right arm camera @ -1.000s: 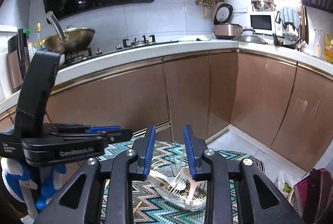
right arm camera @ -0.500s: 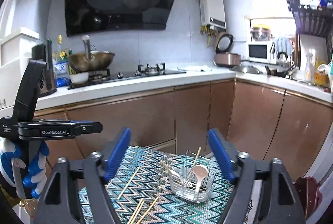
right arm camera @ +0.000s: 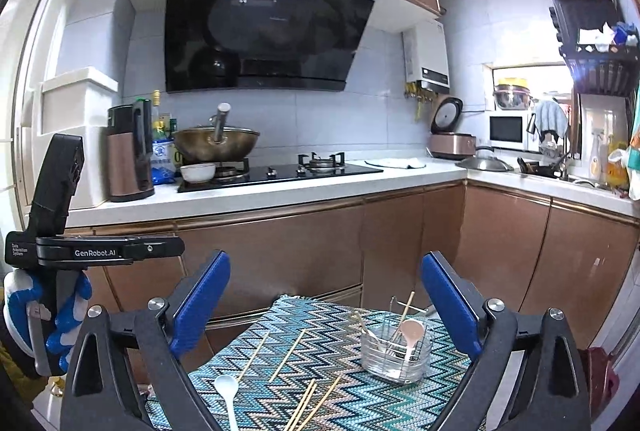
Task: Organize utensils
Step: 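Move both tools back down toward the remaining chopsticks on the cloth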
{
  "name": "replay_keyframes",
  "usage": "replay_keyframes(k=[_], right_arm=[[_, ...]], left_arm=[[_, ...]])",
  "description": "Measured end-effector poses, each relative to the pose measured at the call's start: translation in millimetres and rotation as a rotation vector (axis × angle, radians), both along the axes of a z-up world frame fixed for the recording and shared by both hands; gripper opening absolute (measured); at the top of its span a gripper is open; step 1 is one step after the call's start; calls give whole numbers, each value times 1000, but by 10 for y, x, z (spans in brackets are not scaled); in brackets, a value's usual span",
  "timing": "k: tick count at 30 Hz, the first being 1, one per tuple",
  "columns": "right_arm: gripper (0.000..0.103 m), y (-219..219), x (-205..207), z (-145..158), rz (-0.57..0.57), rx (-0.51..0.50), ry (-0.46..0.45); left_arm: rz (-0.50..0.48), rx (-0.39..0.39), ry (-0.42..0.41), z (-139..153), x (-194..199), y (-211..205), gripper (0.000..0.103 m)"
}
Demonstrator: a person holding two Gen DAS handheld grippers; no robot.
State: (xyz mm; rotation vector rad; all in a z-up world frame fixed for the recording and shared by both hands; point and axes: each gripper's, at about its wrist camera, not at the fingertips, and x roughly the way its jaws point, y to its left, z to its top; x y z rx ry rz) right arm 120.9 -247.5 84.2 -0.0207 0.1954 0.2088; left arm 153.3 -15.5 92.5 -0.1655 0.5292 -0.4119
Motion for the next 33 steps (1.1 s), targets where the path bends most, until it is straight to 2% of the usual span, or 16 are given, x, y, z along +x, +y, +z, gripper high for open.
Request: replay_keyframes(k=[5,8,11,14,15,16,21,26,33], right_arm=[[95,50,-119,-38,22,3,7],[89,82,-120,-104,40,0,31],[81,135,-53,-221,64,-3,76],[69,225,75,-405,94,-19,146],[62,240,102,-451,101,-22,162],[56,265,150,-526,109,-26,188],[47,360,435,-953,140,-32,320],[43,334,772,-1427,154,-7,455],[35,168,1198,-2080,128,42,620]], left_arm=[[4,-15,23,-162,-63,143,31],[6,-15,46,-303,-52,210,31],[13,-14,88,-495,11,259,31],[15,-13,144,-743,101,316,31],[15,-14,172,-844,139,332,31],[13,-17,196,-937,173,347,31],[17,-15,296,-1376,339,382,31],[6,-12,380,-1730,533,313,31],[-55,10,517,-2227,921,-2,31]])
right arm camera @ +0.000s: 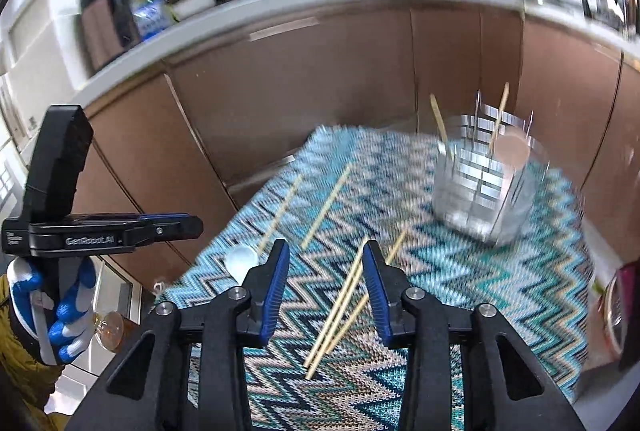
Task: Organize utensils
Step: 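Move both tools back down toward the remaining chopsticks on the cloth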
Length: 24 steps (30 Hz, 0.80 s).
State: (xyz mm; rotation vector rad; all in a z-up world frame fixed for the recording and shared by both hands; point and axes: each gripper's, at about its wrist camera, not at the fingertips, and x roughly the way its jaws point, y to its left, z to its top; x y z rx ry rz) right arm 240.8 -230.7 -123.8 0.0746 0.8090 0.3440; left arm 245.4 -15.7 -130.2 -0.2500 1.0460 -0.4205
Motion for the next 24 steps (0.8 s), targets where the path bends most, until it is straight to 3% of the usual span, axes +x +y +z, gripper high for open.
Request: replay_keyframes(k=[11,24], right_arm=[[34,-329,442,-762,-39,56,163],[34,-455,722,-1184,-34,99,227]], left_arm=[[-88,59,166,-661,638,-653,30],[-117,155,220,-1029,986,-923,30]])
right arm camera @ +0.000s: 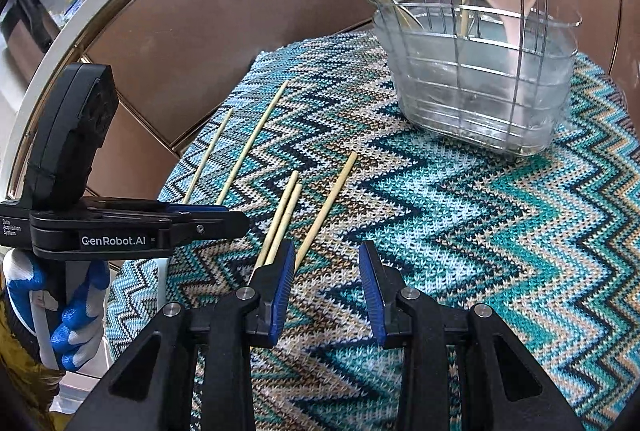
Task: Organize utensils
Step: 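Move both tools back down toward the remaining chopsticks on the cloth, then close the left tool on a bamboo chopstick while the right tool grasps another chopstick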
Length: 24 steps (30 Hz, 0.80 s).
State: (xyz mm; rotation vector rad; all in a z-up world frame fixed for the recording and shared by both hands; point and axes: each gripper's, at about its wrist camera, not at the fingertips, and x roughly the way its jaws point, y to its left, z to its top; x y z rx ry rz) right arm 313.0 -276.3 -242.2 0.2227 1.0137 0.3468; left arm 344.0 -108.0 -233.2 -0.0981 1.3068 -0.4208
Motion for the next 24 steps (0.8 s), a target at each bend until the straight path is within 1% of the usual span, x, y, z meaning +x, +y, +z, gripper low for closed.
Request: replay_keyframes(k=[11,18,20,24], right_arm=[[34,4,102,-102,3,9,16],[34,57,147,-137,10,-2,20],[34,77,166,-139,12,-7,19],[34,116,206,-121,17,-20,18]], left_arm=[[-24,56,25,-152,88,-115,30],[-36,69,46,-207,132,-197,30],[-39,73,49,-223,147,-235,23],[-37,48,54,-222,147,-177,18]])
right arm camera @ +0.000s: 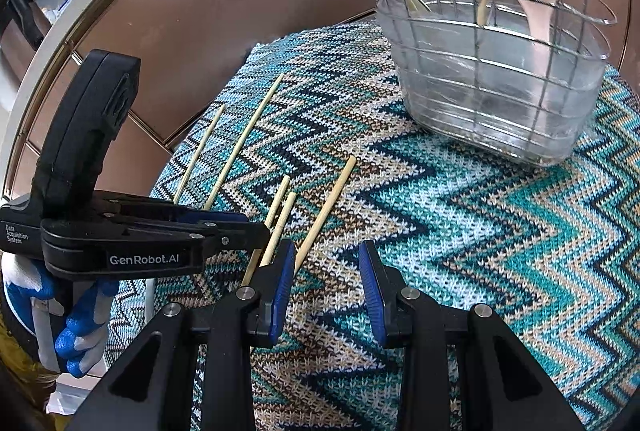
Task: Organize utensils
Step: 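Close the left tool on a bamboo chopstick while the right tool grasps another chopstick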
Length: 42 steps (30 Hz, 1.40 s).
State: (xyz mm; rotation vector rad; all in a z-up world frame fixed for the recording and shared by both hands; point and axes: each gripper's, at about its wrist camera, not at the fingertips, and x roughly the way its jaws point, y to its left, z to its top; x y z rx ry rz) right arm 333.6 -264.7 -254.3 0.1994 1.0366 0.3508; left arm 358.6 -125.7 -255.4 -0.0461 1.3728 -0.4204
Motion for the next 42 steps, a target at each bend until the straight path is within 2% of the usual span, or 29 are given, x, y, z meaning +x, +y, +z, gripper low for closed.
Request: replay_keyframes(k=[8,15,21,24,25,29,34,38,42], right_arm=[[34,174,179,5,26,-32,28],[34,221,412,-83,17,-56,91],[24,288,573,-219,27,-80,138],[20,294,590,-226,24,-78,132],[16,296,587,-230,22,-78,131],[11,219,558,-231,5,-32,135],[8,141,437,-168,10,9,127],[7,136,312,-65,16,35,99],[7,169,156,99,31,36,49]], left_arm=[[3,-32,23,37,8,177,16],[3,-31,52,13,88,99,16],[7,-31,55,-2,137,96,16],[8,-23,53,-7,145,52,16],[7,-16,50,-9,143,19,15],[18,-2,39,-24,146,-56,7],[35,-16,32,-3,77,-21,5],[48,-53,-1,98,-31,74,5],[57,-88,-90,327,-202,173,5]])
